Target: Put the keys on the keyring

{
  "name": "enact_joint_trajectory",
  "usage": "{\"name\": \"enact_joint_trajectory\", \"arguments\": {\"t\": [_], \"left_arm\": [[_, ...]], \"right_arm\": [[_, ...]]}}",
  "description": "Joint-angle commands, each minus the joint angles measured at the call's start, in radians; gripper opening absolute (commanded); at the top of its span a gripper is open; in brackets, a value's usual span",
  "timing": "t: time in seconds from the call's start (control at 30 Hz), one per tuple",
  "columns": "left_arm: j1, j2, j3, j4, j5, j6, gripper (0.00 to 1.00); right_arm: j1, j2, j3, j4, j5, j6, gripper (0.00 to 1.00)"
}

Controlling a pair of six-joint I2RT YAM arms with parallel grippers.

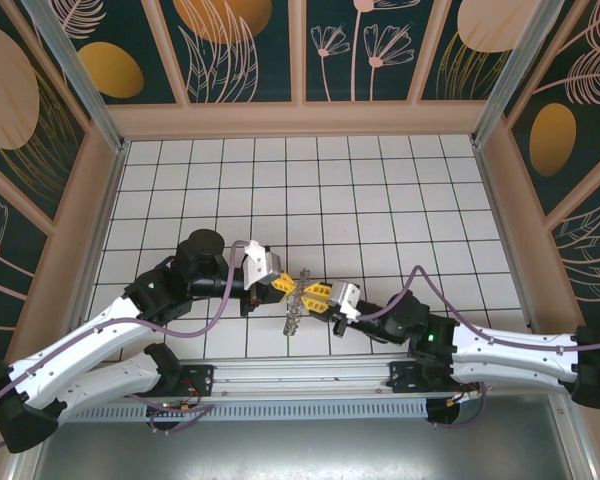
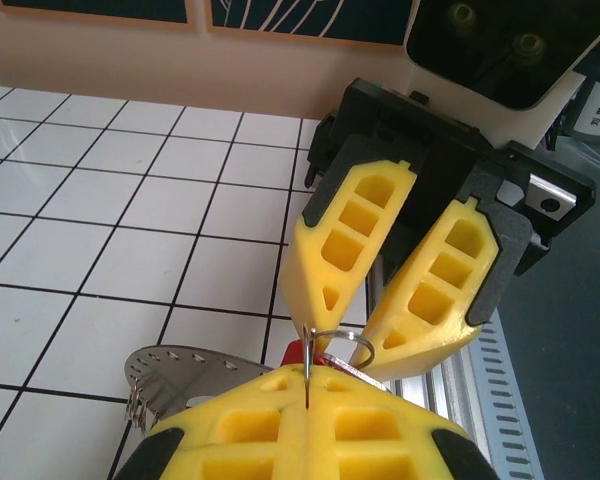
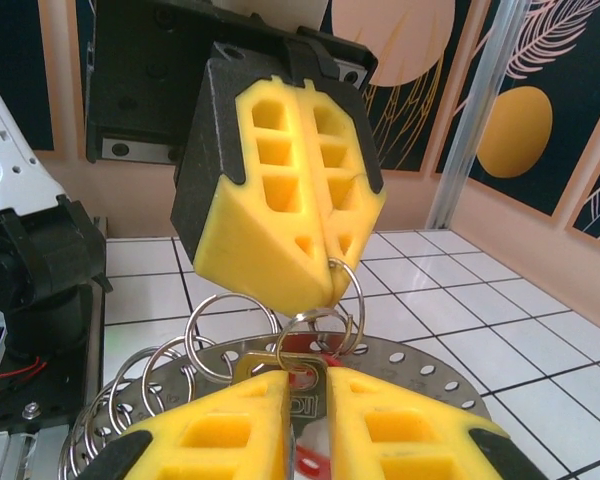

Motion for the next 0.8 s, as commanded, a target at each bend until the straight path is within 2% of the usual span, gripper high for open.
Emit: {"name": "enact_joint_trajectory", "arguments": {"t": [0.0,0.17,0.47,0.77], "left_arm": [[-0.003,-0.017,0.001,0.043,0.005,0.003,0.00],[-0.003,-0.016,0.000,0.043,0.005,0.003,0.00],[-0.002,-0.018,0.000,0.043,0.004,0.001,0.00],[-0.003,-0.017,0.000,0.042,0.004,0.001,0.00]], "right_arm": [[0.003,-0.047,0.029,0.041,0.022,0.012,0.17],[0.004,-0.082,0.015,0.068,0.019,0.018,0.21],[0.002,-0.037,0.020,0.080,0.049,0.022,0.22],[-0.005,0.008,0.029,0.082,0.007,0.038,0.27]]}}
